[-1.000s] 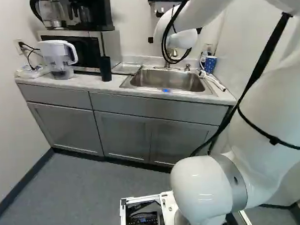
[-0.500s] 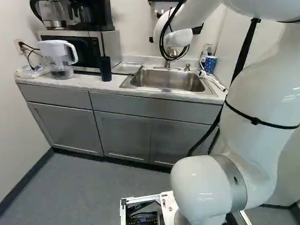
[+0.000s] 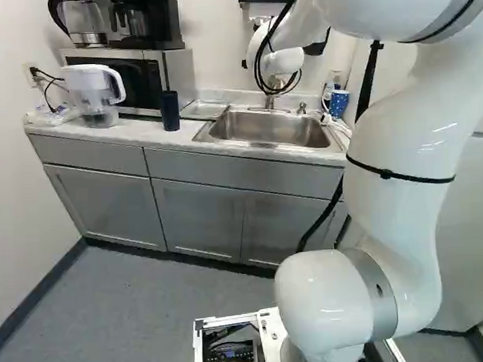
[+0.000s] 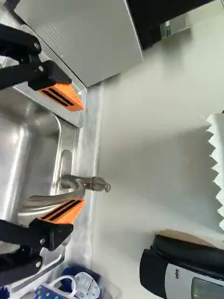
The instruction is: Rinse the cup and place it in the tray
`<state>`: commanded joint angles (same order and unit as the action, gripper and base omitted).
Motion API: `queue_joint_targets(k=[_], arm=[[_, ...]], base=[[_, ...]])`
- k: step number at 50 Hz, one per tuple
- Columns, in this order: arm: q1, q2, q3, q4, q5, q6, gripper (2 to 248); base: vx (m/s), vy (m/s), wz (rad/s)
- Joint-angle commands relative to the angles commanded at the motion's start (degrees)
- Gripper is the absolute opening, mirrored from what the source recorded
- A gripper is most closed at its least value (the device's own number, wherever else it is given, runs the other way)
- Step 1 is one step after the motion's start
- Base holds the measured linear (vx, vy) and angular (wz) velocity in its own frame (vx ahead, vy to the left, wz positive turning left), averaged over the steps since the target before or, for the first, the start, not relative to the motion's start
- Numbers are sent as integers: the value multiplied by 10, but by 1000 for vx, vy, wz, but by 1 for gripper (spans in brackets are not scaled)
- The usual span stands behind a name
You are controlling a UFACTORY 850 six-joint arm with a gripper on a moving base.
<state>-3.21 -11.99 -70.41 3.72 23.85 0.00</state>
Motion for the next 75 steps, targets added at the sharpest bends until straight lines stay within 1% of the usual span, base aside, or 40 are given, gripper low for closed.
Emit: queue_joint_targets(k=[20,55,67,75], arm=[[-5,-61,-69,0,-19,0,247],[-6,-168,-197,0,-67,0,247],[-7,-205,-243,0,-68,0,247],[-7,-209,-249,0,-55,0,247]], base=[[0,0,0],[0,0,0],[0,0,0],[0,0,0]])
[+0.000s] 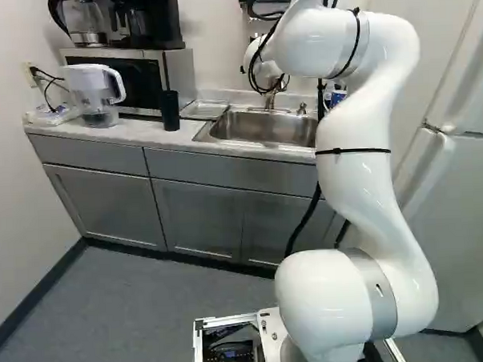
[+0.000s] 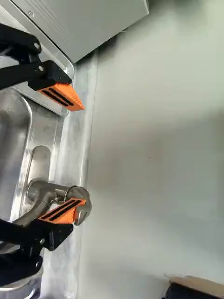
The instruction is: Rinse the cup and place it in the tray
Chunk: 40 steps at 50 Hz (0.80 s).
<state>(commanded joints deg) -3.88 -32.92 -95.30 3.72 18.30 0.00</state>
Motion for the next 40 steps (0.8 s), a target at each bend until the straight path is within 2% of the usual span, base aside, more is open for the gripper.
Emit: queue_joint_targets(k=[21,40], arm=[[0,0,0,0,56,0,247],[0,0,0,0,60,0,247]], base=[[0,0,0],[0,0,0]])
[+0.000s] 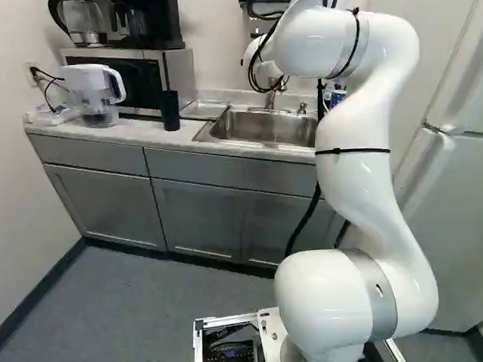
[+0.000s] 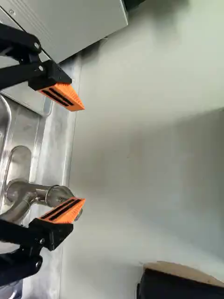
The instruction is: Rinse the cup and place it in the tray
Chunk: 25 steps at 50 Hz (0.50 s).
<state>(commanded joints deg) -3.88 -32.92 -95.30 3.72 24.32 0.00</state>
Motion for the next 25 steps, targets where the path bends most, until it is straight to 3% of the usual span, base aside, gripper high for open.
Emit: queue_joint_targets(k=[25], arm=[[0,0,0,0,0,0,247]], base=[[0,0,0]])
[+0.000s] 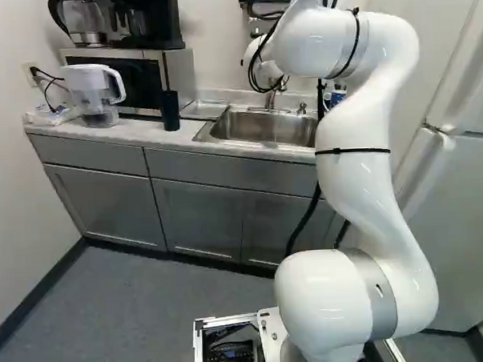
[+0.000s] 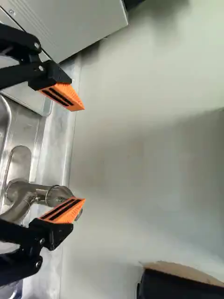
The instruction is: Rinse the cup and place it in the tray
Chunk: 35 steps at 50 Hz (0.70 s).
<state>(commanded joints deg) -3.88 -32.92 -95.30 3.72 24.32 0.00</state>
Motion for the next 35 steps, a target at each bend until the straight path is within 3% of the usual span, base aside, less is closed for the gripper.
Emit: queue_joint_targets(k=[13,35], arm=[[3,8,10,0,0,0,247],[22,60,75,0,0,0,247]], base=[[0,0,0],[0,0,0]])
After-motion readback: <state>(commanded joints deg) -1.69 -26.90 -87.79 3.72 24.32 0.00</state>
